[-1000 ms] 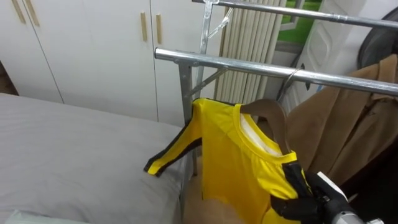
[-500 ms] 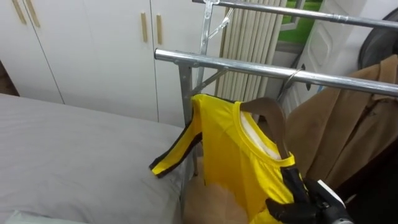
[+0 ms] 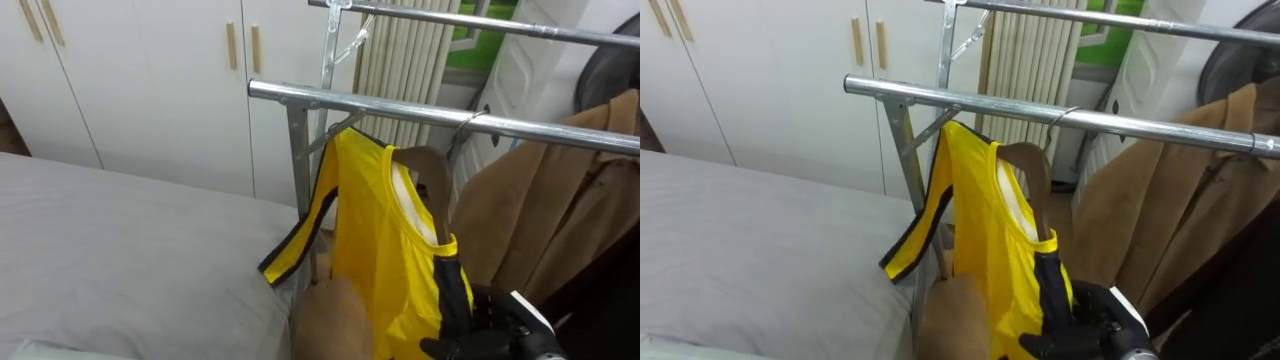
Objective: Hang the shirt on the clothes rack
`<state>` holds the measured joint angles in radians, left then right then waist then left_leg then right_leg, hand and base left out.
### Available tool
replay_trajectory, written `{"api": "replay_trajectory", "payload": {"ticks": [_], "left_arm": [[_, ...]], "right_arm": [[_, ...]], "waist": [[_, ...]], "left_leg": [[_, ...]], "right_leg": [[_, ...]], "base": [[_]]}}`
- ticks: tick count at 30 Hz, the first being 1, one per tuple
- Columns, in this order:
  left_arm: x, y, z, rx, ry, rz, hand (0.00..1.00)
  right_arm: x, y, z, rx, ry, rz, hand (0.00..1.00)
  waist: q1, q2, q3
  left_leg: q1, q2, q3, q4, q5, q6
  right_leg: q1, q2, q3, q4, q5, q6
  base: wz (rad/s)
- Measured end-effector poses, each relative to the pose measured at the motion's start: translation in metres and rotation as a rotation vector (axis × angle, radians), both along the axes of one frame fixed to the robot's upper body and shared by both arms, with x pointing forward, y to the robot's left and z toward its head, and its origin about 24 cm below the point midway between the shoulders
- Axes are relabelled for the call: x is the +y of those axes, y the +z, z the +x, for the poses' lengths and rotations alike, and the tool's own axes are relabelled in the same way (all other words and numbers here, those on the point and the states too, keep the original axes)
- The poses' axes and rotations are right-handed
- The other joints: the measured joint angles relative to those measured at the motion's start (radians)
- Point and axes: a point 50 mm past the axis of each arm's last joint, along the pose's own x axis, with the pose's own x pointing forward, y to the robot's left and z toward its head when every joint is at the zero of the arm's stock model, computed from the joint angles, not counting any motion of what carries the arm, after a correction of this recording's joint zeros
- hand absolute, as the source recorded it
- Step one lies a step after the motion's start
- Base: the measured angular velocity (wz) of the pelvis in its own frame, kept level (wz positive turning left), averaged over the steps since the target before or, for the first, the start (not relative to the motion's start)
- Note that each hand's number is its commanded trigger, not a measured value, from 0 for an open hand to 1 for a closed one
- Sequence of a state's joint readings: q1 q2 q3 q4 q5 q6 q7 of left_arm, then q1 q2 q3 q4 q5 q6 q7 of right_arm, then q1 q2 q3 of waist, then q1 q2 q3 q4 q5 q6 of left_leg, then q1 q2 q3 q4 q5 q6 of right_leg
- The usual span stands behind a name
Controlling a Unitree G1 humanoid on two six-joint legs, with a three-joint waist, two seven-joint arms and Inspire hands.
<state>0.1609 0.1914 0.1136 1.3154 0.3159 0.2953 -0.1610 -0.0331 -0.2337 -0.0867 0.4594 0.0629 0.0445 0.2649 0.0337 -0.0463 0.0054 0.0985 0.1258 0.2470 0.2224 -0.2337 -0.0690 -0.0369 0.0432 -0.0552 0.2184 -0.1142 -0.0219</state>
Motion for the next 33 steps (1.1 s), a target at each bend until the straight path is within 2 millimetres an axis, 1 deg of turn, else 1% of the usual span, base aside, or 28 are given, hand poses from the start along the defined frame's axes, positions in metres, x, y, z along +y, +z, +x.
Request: {"api": "replay_trajectory", "payload": {"ticks": [22,33], "left_arm": [[0.0,0.0,-0.0003,0.001,0.0,0.0,0.0],[-0.0001,0.0001,-0.0014,0.002,0.0,-0.001,0.0]], "right_arm": [[0.0013,-0.0008,-0.0006,0.002,0.004,0.007,0.0],[0.0013,0.0017,0.0007,-0.004,0.017,-0.026,0.0]], "waist": [[-0.002,0.0,-0.001],[-0.007,-0.002,-0.0021]], "left_leg": [[0.002,0.0,0.0,0.0,0.0,0.0],[0.0,0.0,0.0,0.0,0.0,0.0]], "right_leg": [[0.003,0.0,0.0,0.002,-0.001,0.0],[0.004,0.0,0.0,0.003,-0.001,0.0]], "base": [[0.0],[0.0]]}}
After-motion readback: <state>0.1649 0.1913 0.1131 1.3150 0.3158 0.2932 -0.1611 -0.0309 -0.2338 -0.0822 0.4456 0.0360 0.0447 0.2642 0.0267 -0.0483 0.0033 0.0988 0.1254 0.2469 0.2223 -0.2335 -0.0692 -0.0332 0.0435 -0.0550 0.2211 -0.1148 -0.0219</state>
